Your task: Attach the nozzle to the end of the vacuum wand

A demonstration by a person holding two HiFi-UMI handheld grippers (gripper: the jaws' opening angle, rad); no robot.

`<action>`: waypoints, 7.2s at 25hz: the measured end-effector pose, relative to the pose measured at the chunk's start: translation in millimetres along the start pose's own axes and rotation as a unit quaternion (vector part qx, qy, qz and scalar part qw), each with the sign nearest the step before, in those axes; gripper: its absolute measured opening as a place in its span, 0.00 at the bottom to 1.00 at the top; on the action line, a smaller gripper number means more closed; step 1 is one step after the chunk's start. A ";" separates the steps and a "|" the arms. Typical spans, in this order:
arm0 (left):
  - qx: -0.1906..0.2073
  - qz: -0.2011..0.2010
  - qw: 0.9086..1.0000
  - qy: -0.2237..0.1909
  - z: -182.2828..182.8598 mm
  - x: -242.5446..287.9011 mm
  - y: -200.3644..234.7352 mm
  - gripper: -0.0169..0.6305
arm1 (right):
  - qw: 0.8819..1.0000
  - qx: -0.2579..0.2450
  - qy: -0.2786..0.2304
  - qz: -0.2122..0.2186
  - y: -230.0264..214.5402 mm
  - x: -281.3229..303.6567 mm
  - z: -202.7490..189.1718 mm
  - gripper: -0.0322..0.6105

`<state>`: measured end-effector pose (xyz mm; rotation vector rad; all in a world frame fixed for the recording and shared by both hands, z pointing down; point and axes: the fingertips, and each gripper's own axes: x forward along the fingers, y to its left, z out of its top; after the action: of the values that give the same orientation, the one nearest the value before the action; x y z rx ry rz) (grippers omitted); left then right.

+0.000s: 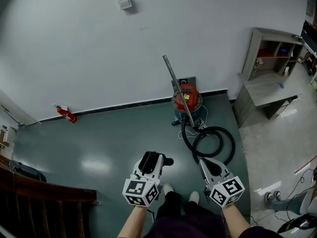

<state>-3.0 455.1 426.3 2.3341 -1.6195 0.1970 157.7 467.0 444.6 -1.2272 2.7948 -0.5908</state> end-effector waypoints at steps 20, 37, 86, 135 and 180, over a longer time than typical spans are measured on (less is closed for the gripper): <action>-0.009 -0.042 0.999 0.026 14.7 97.8 132.0 0.16 | 0.999 0.011 0.014 -0.051 -21.9 157.4 2.9 0.08; -0.019 -0.076 0.996 0.042 38.8 160.5 186.4 0.16 | 0.997 0.009 0.015 -0.076 -41.5 238.3 27.8 0.08; 0.005 -0.054 0.998 0.027 177.1 458.7 289.7 0.16 | 0.998 0.030 0.018 -0.055 -248.6 487.1 131.2 0.08; 0.015 -0.119 0.991 0.051 244.7 598.7 394.2 0.16 | 0.980 -0.067 0.159 -0.103 -357.0 687.2 60.6 0.31; 0.022 -0.190 0.981 0.029 280.4 626.2 326.0 0.16 | 0.965 -0.150 0.190 -0.102 -363.1 697.8 32.3 0.30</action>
<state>-98.0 -297.5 385.5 2.5887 -1.1231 0.2135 -61.2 -266.7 627.6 -1.6292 3.1907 -0.4664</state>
